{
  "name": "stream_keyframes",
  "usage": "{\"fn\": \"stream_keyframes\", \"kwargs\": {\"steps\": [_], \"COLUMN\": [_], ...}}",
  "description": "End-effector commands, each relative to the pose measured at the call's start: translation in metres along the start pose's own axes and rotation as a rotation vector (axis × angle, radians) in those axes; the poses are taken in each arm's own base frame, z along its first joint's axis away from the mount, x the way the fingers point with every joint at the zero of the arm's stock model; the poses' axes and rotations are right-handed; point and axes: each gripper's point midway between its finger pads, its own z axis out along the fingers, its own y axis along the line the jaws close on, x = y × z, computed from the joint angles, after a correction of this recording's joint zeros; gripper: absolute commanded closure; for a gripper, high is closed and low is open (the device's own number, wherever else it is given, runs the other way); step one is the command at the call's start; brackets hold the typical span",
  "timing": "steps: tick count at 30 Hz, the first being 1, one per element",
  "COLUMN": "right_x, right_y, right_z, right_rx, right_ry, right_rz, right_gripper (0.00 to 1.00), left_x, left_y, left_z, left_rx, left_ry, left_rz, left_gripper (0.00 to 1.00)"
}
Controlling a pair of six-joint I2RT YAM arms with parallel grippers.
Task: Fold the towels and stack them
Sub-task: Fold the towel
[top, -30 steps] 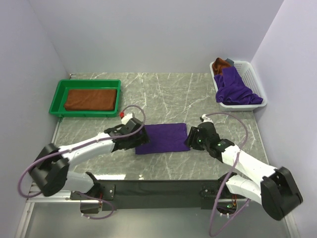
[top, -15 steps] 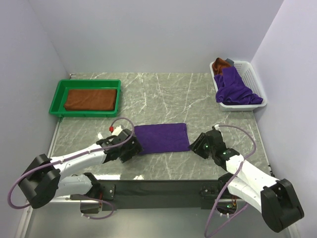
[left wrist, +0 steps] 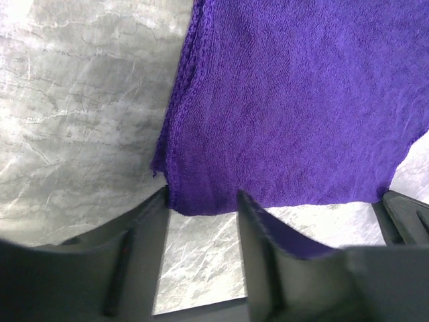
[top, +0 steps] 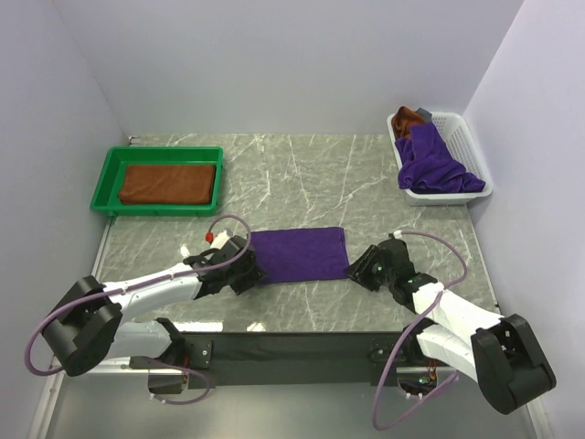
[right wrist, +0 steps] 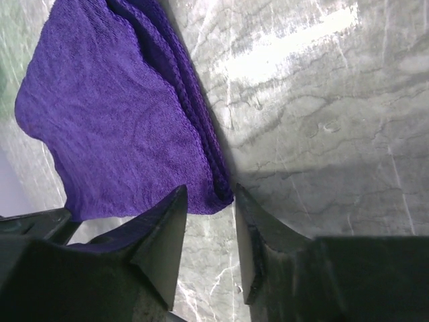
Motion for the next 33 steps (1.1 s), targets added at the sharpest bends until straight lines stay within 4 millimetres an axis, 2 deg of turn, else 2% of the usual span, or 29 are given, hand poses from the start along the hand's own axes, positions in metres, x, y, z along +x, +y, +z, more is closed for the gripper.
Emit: {"fn": "stream_keyframes", "kwargs": {"steps": [1,2,5,7,13,18,20,26,30,31,33], "right_x": [-0.004,-0.005,-0.008,-0.011,-0.013,-0.017,-0.022,-0.04,-0.056,-0.063,-0.074], "right_y": [0.002,0.002,0.003,0.002,0.004,0.008,0.013,0.034,0.053,0.063,0.073], "right_z": [0.001,0.0,-0.002,-0.002,-0.002,-0.007,-0.01,-0.02,-0.026,-0.028,-0.031], "right_rx": [-0.014,-0.012,-0.013,-0.008,-0.009,0.002,-0.002,-0.035,-0.055,-0.067,-0.081], "right_ry": [-0.018,-0.024,-0.04,-0.051,-0.054,-0.061,-0.075,-0.12,-0.148,-0.162,-0.184], "right_rz": [0.008,0.007,0.0,-0.008,-0.021,-0.045,-0.055,-0.093,-0.121,-0.126,-0.134], "right_gripper": [0.6,0.65,0.74,0.78,1.0,1.0,1.0,1.0,1.0,1.0,1.0], "left_x": [0.0,0.0,-0.002,-0.002,-0.002,-0.006,-0.009,-0.023,-0.043,-0.055,-0.069], "left_y": [-0.01,-0.009,-0.009,-0.009,-0.009,-0.01,-0.009,-0.022,-0.038,-0.048,-0.055], "left_z": [0.0,0.0,-0.002,-0.003,-0.004,-0.01,-0.013,-0.024,-0.029,-0.032,-0.029], "left_rx": [0.035,0.031,0.035,0.04,0.036,0.027,0.018,0.026,0.034,0.051,0.057], "left_ry": [-0.001,-0.002,-0.009,-0.01,-0.012,-0.023,-0.034,-0.081,-0.126,-0.141,-0.15], "left_rz": [-0.016,-0.017,-0.023,-0.024,-0.023,-0.023,-0.018,0.011,0.069,0.061,0.093], "left_gripper": [0.52,0.58,0.6,0.66,0.83,0.9,0.98,0.99,0.99,0.99,0.99]}}
